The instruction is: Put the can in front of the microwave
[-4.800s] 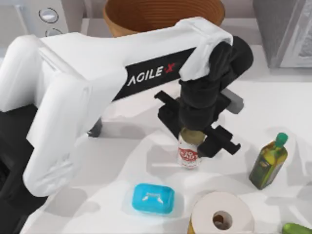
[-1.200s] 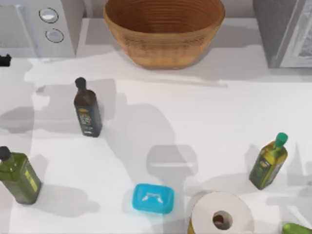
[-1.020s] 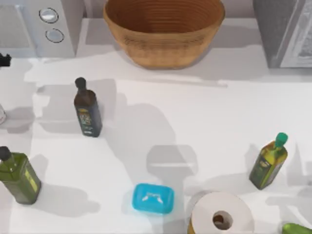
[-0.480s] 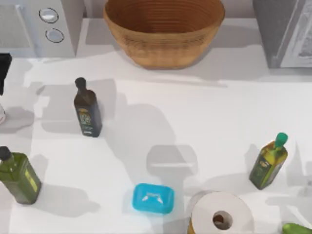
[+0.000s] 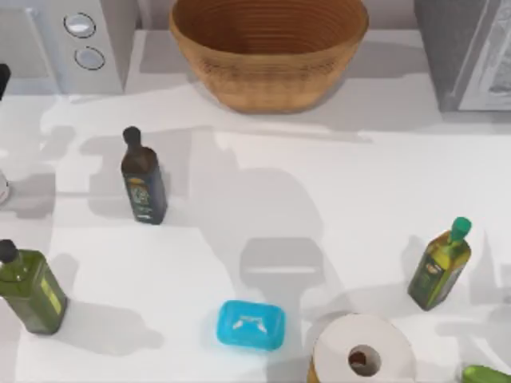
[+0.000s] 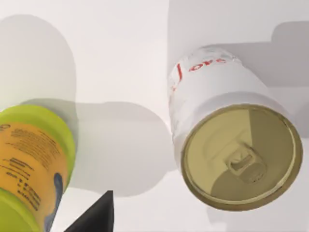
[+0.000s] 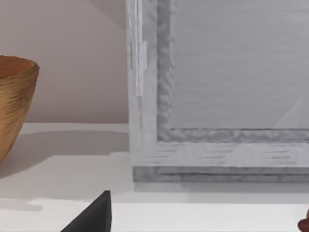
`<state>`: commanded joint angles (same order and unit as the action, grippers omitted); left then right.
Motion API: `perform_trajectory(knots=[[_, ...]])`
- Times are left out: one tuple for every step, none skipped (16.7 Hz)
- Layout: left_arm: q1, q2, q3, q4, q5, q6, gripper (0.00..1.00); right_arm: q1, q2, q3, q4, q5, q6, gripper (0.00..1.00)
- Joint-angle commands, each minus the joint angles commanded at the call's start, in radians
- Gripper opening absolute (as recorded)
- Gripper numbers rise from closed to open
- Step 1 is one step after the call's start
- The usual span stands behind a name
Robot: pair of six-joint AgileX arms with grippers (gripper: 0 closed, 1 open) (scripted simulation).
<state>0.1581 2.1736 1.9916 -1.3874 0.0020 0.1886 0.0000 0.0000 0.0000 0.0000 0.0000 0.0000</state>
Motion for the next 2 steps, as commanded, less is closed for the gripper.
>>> perform_trajectory(knots=[[0.000, -0.001, 0.017, -0.017, 0.000, 0.000, 1.00, 0.000, 0.000, 0.000, 0.000, 0.000, 0.000, 1.00], [0.000, 0.000, 0.023, -0.023, -0.001, 0.000, 1.00, 0.000, 0.000, 0.000, 0.000, 0.000, 0.000, 1.00]])
